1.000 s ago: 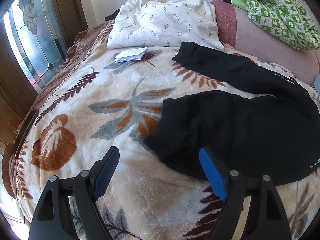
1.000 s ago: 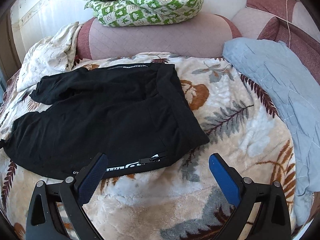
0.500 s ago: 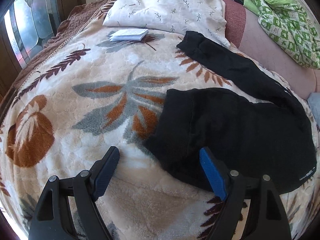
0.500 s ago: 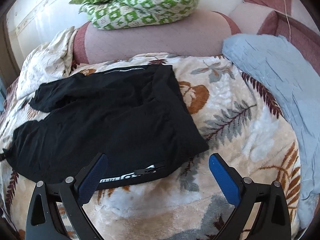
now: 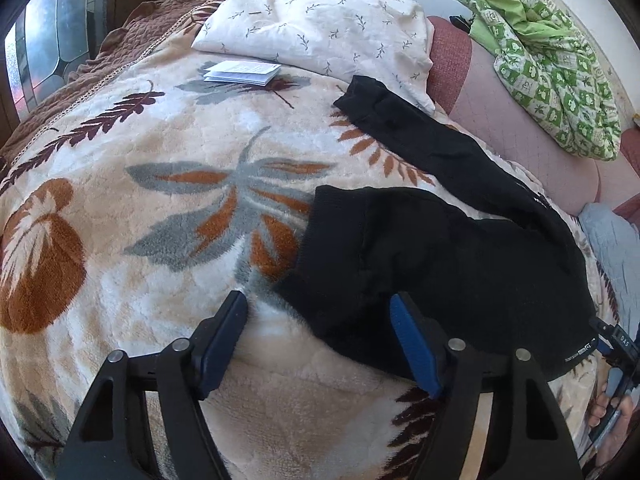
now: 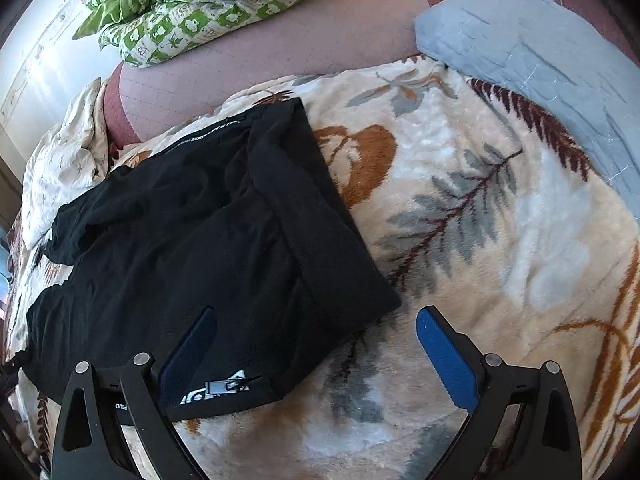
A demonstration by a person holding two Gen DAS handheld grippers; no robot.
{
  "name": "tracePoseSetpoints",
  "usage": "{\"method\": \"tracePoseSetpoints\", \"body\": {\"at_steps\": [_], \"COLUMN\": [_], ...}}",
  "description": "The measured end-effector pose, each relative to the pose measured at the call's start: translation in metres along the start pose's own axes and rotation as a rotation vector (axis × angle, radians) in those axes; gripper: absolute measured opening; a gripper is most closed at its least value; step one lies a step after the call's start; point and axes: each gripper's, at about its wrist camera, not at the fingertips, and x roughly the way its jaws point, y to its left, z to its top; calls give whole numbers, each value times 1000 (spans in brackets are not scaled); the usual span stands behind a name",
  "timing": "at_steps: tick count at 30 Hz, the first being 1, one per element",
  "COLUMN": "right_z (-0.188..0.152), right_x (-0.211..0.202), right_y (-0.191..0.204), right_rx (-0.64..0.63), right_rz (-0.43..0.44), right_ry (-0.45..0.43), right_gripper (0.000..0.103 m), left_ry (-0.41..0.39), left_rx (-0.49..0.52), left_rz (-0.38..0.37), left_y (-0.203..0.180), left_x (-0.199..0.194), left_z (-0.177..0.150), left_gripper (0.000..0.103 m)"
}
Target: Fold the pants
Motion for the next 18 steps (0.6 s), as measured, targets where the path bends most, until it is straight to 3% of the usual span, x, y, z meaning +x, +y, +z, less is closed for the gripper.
{"method": "tracePoseSetpoints", "body": {"at_steps": [3, 7, 8, 11, 13, 16, 18], "right_z": [-4, -6, -6, -5, -3, -4, -4], "right_x": [7, 14, 14, 14, 10, -1, -7], "right_y": [12, 26, 26, 17, 1, -31, -47], "right_rx": [6, -14, -4, 50, 135, 291, 342], "right_rz": [67, 75, 77, 109, 186, 287, 283], "right_ry": [21, 30, 27, 23, 21, 7, -5], "right_gripper": [95, 90, 89, 79, 76, 76, 77], "left_ry": [6, 21, 26, 21, 31, 30, 35], "left_rx": [-4, 29, 58, 126, 126, 109, 64], "left_rz": [-7, 35, 68, 143, 100, 85, 42], "left_y": [-1, -14, -20, -34, -37, -34, -27], "left_x": [4, 15, 17, 19, 18, 19, 20], "left_z": [4, 10, 10, 8, 8, 8, 10], "left_gripper": [69, 69, 65, 41, 25, 25, 26]}}
